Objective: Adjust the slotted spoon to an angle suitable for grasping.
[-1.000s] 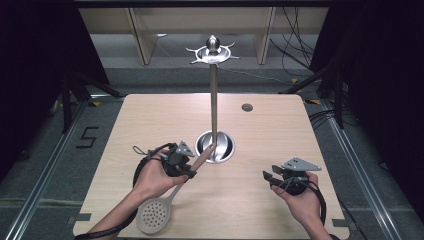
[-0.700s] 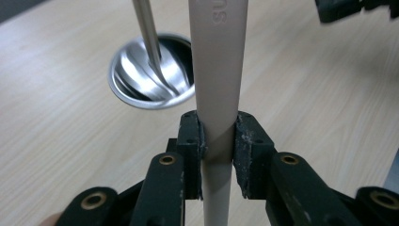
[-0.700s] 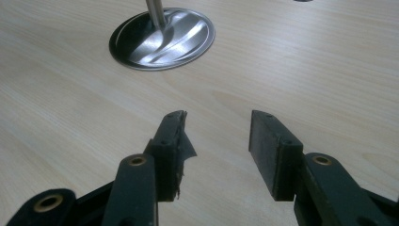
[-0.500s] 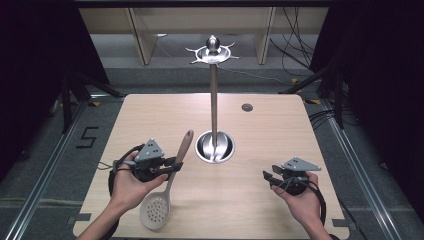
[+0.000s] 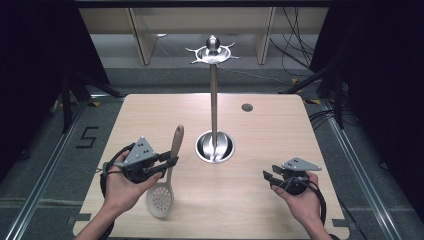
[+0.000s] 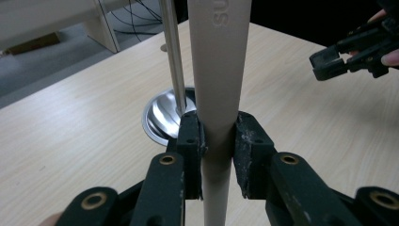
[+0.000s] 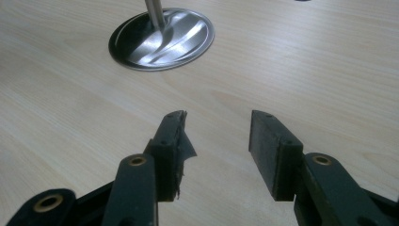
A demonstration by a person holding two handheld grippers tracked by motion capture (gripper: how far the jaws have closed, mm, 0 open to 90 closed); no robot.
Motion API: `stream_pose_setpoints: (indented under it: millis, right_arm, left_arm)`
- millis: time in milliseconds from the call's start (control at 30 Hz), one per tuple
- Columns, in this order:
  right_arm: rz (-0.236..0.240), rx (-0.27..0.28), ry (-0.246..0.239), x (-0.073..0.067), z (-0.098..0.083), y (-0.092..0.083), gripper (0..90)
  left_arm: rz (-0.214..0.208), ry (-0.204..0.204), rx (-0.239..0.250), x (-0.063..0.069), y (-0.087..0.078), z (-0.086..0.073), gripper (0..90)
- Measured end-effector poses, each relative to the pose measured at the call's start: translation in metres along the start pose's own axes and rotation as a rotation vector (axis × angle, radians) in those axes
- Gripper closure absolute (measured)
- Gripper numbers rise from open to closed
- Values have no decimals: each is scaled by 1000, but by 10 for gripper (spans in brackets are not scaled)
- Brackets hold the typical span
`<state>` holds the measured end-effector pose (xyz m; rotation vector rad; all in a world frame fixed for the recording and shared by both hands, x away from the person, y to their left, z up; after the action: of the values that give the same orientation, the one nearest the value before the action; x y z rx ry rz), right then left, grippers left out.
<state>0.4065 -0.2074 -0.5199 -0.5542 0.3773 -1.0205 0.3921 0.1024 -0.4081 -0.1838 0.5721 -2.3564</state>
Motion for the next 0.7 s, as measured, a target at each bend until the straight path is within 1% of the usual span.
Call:
stream_pose_setpoints:
  millis: [33, 67, 100, 133, 167, 200, 233, 267, 300, 333, 367, 400, 433, 467, 500, 533, 567, 600, 633, 667, 700]
  right_arm:
    - [2, 1, 3, 0, 0, 0, 564]
    - [2, 2, 4, 0, 0, 0, 564]
    - [15, -6, 17, -2, -1, -1, 564]
    - [4, -11, 21, -2, -1, -2, 564]
    - [4, -11, 21, -2, -1, -2, 564]
    - [1, -13, 18, -1, -2, -3, 564]
    - [1, -13, 18, -1, -2, -3, 564]
    - [1, 5, 8, 2, -2, -3, 564]
    - [21, 1, 29, 0, -3, -3, 564]
    - [21, 1, 29, 0, -3, -3, 564]
    - [4, 3, 25, 3, -4, -5, 564]
    - [1, -6, 50, 2, -5, -6, 564]
    - [6, -3, 38, 3, -5, -6, 563]
    - [-9, 10, 23, 6, -4, -7, 563]
    - [1, 0, 38, 4, -5, -7, 564]
    - [1, 3, 37, 4, -4, -7, 564]
    - [-6, -9, 68, 1, -5, -8, 564]
    - [1, 1, 36, 3, -4, -6, 564]
    - [-8, -12, 70, 0, -4, -7, 563]
    - [-9, -4, 41, 2, -3, -5, 564]
    - [-9, -4, 41, 2, -3, -5, 564]
  left_arm:
    - [-1, 1, 9, -1, 0, 2, 732]
    - [8, 6, 10, -2, 0, 4, 732]
    - [15, 13, 20, -3, 0, 9, 733]
    - [15, 19, 19, -3, -1, 11, 733]
    - [15, 19, 19, -3, -1, 11, 733]
    - [37, 25, 36, -7, -1, 17, 733]
    - [37, 25, 36, -7, -1, 17, 733]
    - [35, 23, 39, -8, -1, 19, 733]
    - [33, 23, 44, -8, -1, 22, 733]
    - [33, 22, 50, -9, 0, 25, 733]
    - [31, 19, 63, -10, 0, 32, 733]
    - [24, 14, 71, -10, 1, 36, 733]
    - [24, 14, 71, -10, 1, 36, 733]
    - [31, 17, 79, -11, 0, 39, 733]
    - [37, 21, 87, -12, 0, 43, 733]
    - [44, 21, 101, -13, 0, 50, 733]
    - [48, 23, 105, -14, -1, 54, 733]
    - [48, 23, 105, -14, -1, 54, 733]
    - [48, 23, 114, -15, -1, 58, 733]
    - [55, 18, 119, -17, 0, 64, 733]
    - [55, 18, 119, -17, 0, 64, 733]
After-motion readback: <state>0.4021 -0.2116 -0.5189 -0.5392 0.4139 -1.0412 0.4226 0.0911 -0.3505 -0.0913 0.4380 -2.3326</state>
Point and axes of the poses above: each handheld gripper's, and its own axes: y roughly forward along the jaws, z roughly out of its top, x roughly to its right, the point moved 10 cm from there along y, roughly forward along the jaws, and after that the axes turned 2 degrees about -z, right-handed, at the moved point
